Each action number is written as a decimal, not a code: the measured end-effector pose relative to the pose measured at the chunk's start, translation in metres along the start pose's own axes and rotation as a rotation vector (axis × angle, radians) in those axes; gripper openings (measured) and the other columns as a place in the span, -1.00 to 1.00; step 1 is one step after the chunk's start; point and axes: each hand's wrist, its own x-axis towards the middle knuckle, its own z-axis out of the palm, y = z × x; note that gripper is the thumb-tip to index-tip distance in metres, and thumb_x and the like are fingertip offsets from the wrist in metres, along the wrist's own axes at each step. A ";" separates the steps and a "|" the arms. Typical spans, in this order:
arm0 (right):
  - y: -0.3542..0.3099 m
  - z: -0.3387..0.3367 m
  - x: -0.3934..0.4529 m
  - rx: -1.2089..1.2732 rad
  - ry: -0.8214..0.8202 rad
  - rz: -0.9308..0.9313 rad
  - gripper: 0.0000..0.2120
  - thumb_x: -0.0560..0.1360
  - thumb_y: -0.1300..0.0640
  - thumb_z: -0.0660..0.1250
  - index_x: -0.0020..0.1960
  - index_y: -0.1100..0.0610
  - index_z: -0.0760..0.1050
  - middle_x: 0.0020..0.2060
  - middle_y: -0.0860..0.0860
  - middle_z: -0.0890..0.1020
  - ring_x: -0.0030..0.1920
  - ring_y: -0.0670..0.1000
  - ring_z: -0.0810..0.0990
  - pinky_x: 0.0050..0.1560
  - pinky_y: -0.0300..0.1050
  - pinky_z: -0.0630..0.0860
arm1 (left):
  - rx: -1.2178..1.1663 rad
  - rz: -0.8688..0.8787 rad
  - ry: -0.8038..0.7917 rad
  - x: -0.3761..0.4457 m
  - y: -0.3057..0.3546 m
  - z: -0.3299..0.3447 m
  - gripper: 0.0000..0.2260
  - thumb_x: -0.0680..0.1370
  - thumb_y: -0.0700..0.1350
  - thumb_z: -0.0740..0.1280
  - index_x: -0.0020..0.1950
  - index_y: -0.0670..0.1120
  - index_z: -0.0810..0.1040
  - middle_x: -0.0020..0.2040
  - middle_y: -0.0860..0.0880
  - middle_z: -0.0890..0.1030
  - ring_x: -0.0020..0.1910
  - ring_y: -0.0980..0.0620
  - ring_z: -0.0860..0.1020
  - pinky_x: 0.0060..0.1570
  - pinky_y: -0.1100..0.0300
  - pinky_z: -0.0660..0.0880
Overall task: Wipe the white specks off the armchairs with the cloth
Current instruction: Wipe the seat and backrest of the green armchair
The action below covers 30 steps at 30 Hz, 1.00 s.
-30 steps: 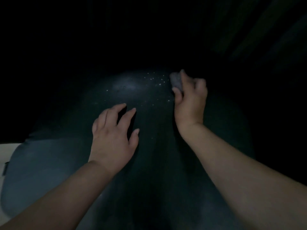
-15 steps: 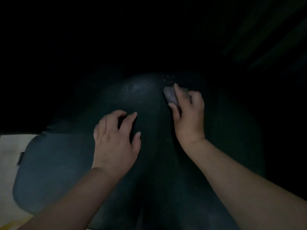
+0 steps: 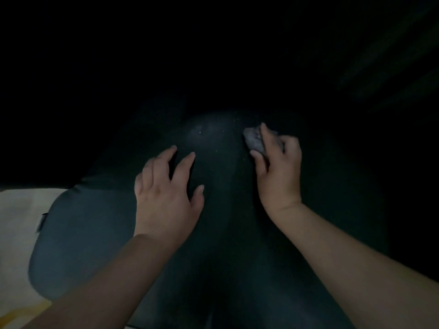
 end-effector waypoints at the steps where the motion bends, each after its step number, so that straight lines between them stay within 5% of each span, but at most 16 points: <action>1: 0.002 -0.004 0.009 0.004 0.008 0.018 -0.47 0.49 0.29 0.36 0.43 0.12 0.37 0.07 0.20 0.43 0.08 0.16 0.45 0.18 -0.13 0.38 | 0.000 -0.003 -0.005 -0.001 -0.001 -0.001 -0.45 0.44 0.02 0.42 0.40 -0.06 0.42 0.39 -0.16 0.34 0.30 -0.17 0.28 0.26 -0.17 0.28; 6: -0.019 0.007 0.076 0.216 0.178 0.323 -0.78 0.57 0.22 0.28 0.21 0.17 0.48 0.18 0.16 0.41 0.03 -0.09 0.50 -0.04 -0.46 0.44 | -0.001 -0.027 0.002 -0.004 -0.012 -0.005 -0.45 0.44 0.02 0.42 0.41 -0.06 0.42 0.39 -0.15 0.33 0.30 -0.16 0.26 0.26 -0.18 0.28; 10: -0.040 0.014 0.020 0.111 -0.004 -0.031 -0.48 0.48 0.29 0.37 0.42 0.12 0.39 0.11 0.18 0.45 0.10 0.13 0.45 0.15 -0.11 0.44 | 0.022 -0.048 -0.004 -0.007 -0.022 -0.009 -0.43 0.44 0.03 0.43 0.41 -0.05 0.41 0.41 -0.14 0.32 0.30 -0.17 0.25 0.26 -0.18 0.28; 13: -0.033 0.001 -0.010 0.140 -0.047 0.038 -0.46 0.47 0.30 0.38 0.42 0.12 0.39 0.06 0.19 0.45 0.07 0.18 0.46 0.16 -0.05 0.45 | 0.030 -0.066 -0.036 -0.011 -0.026 -0.013 -0.40 0.43 0.07 0.42 0.44 -0.02 0.37 0.44 -0.14 0.30 0.34 -0.19 0.24 0.28 -0.21 0.27; 19: -0.053 0.027 0.066 0.177 0.014 0.176 -0.56 0.52 0.22 0.29 0.40 0.10 0.41 0.16 0.23 0.44 0.13 0.21 0.44 0.17 0.02 0.43 | 0.036 -0.110 -0.061 -0.012 -0.031 -0.019 -0.38 0.43 0.12 0.38 0.45 0.00 0.33 0.44 -0.10 0.29 0.35 -0.18 0.25 0.29 -0.21 0.29; 25: -0.068 0.010 -0.018 0.148 -0.103 -0.044 -0.46 0.47 0.28 0.39 0.42 0.09 0.40 0.05 0.17 0.45 0.05 0.15 0.42 0.11 -0.03 0.43 | 0.036 -0.106 -0.069 -0.016 -0.030 -0.022 -0.39 0.42 0.10 0.39 0.43 -0.02 0.36 0.39 -0.11 0.33 0.33 -0.17 0.30 0.23 -0.18 0.34; 30: -0.069 0.031 0.048 0.169 0.028 0.121 -0.53 0.49 0.34 0.33 0.38 0.18 0.43 0.08 0.22 0.44 0.07 0.18 0.47 0.14 -0.05 0.46 | 0.029 -0.105 -0.080 -0.023 -0.035 -0.022 -0.39 0.42 0.08 0.41 0.44 -0.01 0.36 0.40 -0.09 0.32 0.34 -0.15 0.29 0.26 -0.17 0.33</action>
